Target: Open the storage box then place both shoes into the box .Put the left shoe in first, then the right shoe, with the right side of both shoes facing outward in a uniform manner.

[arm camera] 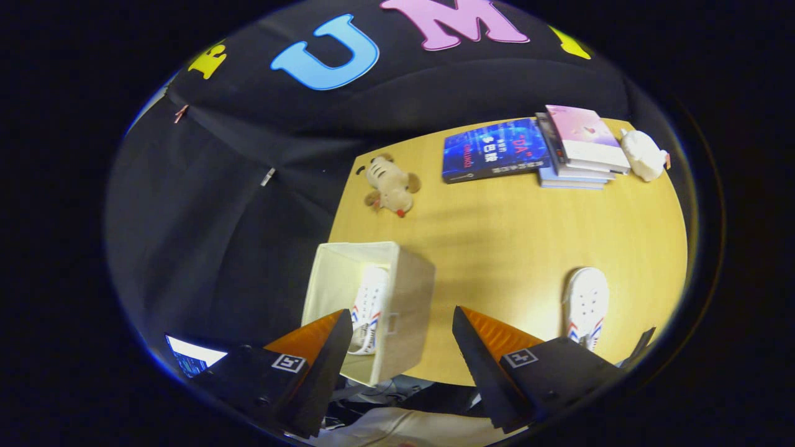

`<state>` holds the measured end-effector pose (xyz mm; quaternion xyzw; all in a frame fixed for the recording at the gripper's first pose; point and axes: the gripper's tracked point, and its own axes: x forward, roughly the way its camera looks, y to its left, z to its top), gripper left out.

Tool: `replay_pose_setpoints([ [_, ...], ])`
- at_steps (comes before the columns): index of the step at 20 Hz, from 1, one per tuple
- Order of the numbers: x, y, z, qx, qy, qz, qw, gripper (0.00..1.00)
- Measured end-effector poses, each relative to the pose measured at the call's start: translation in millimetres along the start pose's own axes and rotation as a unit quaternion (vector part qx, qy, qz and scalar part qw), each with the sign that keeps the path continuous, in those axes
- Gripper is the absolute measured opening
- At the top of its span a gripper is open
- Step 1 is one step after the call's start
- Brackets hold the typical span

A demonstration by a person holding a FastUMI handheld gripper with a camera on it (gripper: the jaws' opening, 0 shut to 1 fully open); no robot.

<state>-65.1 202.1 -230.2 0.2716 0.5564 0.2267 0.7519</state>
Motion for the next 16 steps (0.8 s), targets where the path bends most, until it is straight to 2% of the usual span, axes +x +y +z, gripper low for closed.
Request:
replay_pose_setpoints([
  [4, -13, -92, 2, 0.010, -0.002, -0.069, 0.998, 0.99],
  [8, -13, -177, -17, 0.023, 0.022, -0.126, 0.991, 0.99],
  [12, -5, -247, -42, 0.025, 0.052, -0.168, 0.984, 0.98],
  [16, 8, -295, -78, 0.006, 0.104, -0.203, 0.974, 0.96],
])
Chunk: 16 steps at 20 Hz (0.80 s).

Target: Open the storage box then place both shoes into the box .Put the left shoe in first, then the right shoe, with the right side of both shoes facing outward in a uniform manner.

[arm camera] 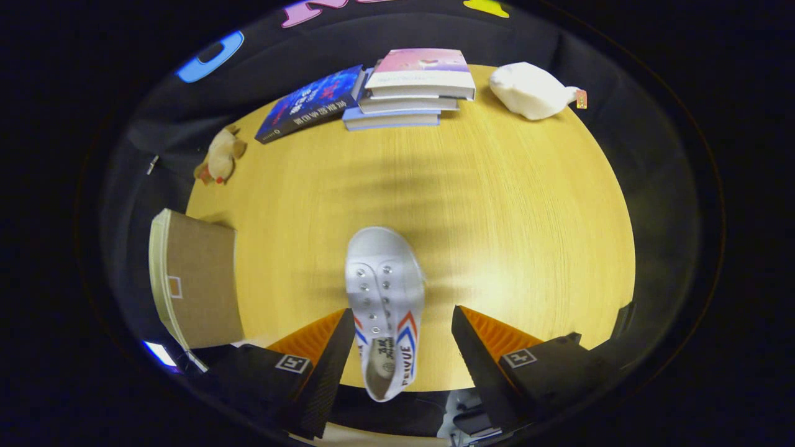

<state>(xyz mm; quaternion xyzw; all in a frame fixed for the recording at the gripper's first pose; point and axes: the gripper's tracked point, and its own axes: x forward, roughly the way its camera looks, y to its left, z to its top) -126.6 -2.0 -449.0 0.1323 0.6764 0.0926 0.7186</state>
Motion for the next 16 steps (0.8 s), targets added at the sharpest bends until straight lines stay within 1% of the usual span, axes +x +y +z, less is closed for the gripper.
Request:
replay_pose_setpoints([
  [1, 8, -7, -8, -0.007, 0.012, -0.007, 1.000, 0.92],
  [2, 15, -10, -14, -0.009, 0.022, -0.008, 1.000, 0.91],
  [4, 27, -7, -24, -0.007, 0.036, 0.004, 0.999, 0.92],
  [6, 39, -6, -30, -0.017, 0.046, 0.002, 0.999, 0.87],
  [8, 46, 3, -29, -0.026, 0.045, 0.008, 0.999, 0.88],
  [9, 51, 8, -29, -0.031, 0.043, 0.009, 0.999, 0.79],
  [10, 54, 16, -32, -0.037, 0.044, 0.016, 0.998, 0.75],
  [12, 54, 17, -31, -0.041, 0.051, 0.015, 0.998, 0.61],
  [14, 52, 12, -31, -0.015, 0.064, 0.020, 0.998, 0.59],
  [16, 51, 7, -27, 0.030, 0.061, 0.025, 0.997, 0.37],
])
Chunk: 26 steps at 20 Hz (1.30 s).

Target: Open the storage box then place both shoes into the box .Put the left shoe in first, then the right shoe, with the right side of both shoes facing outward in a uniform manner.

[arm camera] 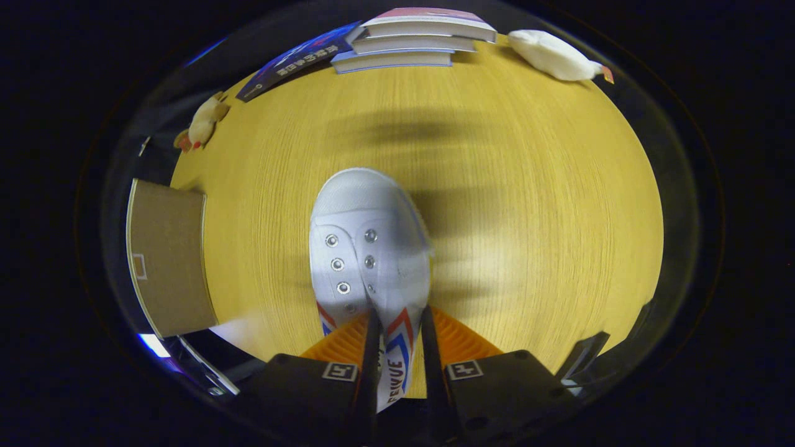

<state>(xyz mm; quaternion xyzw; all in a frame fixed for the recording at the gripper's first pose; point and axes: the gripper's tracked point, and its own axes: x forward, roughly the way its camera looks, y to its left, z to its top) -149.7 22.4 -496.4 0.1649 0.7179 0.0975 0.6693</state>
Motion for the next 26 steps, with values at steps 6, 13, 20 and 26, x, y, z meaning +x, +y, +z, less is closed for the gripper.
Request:
replay_pose_setpoints([
  [6, -20, 18, -7, 0.033, -0.023, 0.038, 0.998, 0.13],
  [13, -103, 114, 16, 0.037, -0.081, 0.124, 0.988, 0.13],
  [20, -178, 235, 41, 0.030, -0.124, 0.199, 0.972, 0.13],
  [26, -183, 320, 29, 0.026, -0.098, 0.219, 0.970, 0.13],
])
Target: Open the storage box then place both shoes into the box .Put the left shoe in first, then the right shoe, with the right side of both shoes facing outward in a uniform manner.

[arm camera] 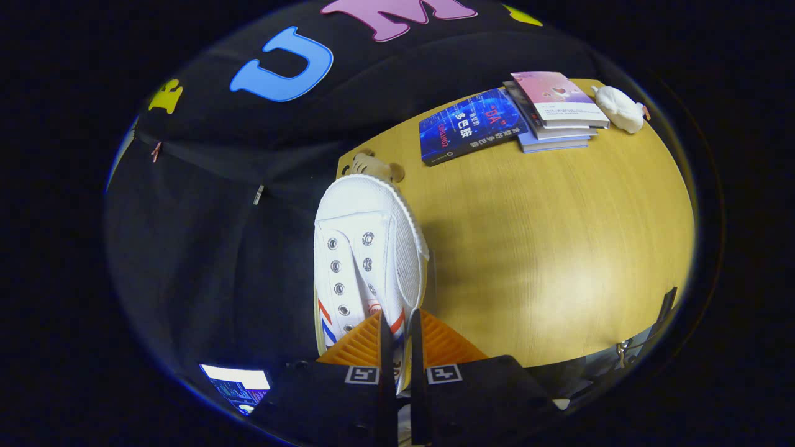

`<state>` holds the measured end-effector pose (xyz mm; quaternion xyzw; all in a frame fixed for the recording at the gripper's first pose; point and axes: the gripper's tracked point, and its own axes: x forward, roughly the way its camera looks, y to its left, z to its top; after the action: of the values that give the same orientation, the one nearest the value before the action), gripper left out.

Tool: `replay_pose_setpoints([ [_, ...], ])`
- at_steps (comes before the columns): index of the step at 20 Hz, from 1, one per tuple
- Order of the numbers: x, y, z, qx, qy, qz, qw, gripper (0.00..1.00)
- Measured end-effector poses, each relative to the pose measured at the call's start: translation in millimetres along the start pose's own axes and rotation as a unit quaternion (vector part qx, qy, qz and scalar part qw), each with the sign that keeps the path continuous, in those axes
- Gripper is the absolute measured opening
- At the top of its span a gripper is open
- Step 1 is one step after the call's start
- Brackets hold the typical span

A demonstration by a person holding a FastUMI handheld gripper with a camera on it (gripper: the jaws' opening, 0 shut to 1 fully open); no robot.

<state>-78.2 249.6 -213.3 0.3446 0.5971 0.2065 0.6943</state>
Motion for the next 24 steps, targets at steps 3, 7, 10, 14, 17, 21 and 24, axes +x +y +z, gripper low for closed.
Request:
replay_pose_setpoints([
  [3, 19, 24, -15, -0.014, 0.016, -0.006, 1.000, 0.13],
  [7, 42, 36, -30, -0.029, 0.030, -0.023, 0.999, 0.13],
  [10, 62, 36, -37, -0.040, 0.041, -0.049, 0.997, 0.13],
  [14, 81, 35, -47, -0.040, 0.058, -0.074, 0.995, 0.13],
  [17, 93, 29, -55, -0.046, 0.074, -0.100, 0.991, 0.13],
  [21, 106, 32, -60, -0.045, 0.085, -0.116, 0.989, 0.13],
  [24, 110, 36, -62, -0.055, 0.089, -0.120, 0.987, 0.13],
])
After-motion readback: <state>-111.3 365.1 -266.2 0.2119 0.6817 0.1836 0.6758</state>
